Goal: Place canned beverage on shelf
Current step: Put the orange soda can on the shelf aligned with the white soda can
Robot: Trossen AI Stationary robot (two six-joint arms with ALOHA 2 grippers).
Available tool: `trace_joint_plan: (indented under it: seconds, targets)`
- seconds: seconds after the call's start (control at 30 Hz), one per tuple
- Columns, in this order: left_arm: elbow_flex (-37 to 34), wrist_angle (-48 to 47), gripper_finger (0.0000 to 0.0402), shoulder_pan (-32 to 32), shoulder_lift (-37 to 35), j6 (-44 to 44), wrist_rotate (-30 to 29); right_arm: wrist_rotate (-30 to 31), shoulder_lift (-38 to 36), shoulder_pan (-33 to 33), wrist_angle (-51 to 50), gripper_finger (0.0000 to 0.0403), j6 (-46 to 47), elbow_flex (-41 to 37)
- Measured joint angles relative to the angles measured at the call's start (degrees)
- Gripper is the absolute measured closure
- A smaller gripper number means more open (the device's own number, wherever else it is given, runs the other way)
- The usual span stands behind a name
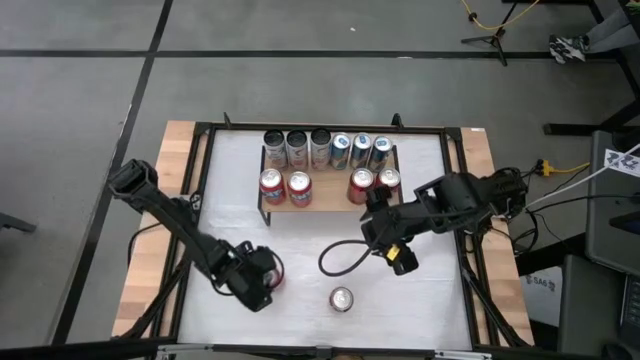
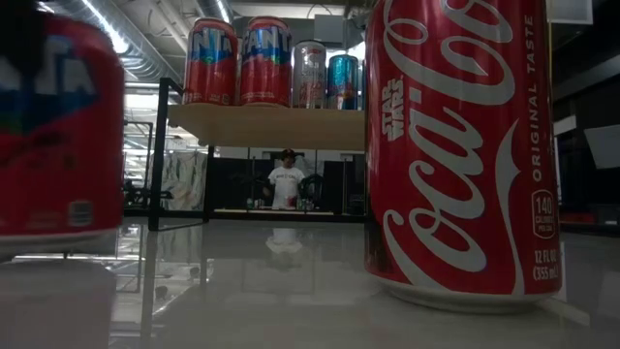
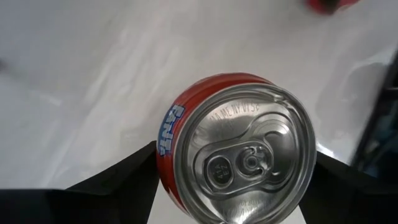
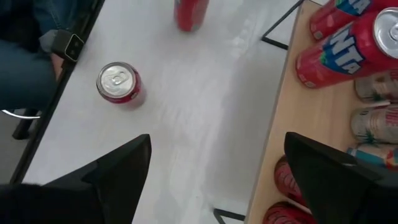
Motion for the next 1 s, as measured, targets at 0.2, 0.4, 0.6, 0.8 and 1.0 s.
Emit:
trace_joint_plan:
  seconds: [0.2, 0.4, 0.6, 0.8, 1.0]
  targets:
    - [0.0, 7.1, 0.0105, 4.3, 0.0, 6.0, 3.7, 0.6, -0.1, 0.1, 0.0, 0.0045, -0.1, 0.0]
    - [1.6, 11.0, 0.0105, 9.0, 0.0, 11.9, 6.5, 1.0, -0.3, -0.6, 0.0, 0.0045, -0.3, 0.0]
    - [8.9, 10.5, 0.0105, 13.5, 0.0, 20.9, 5.7, 0.8, -0.3, -1.2, 0.0, 0.0045, -0.7, 0.0]
    - [16.8, 10.3, 0.0105, 17.6, 0.0, 28.4, 5.7, 0.8, -0.3, -1.1, 0.0, 0.0045, -0.7, 0.0]
    - [23.3, 10.2, 0.0105, 21.8, 0.0, 35.9, 2.7, 0.8, -0.3, -1.1, 0.0, 0.0045, -0.8, 0.0]
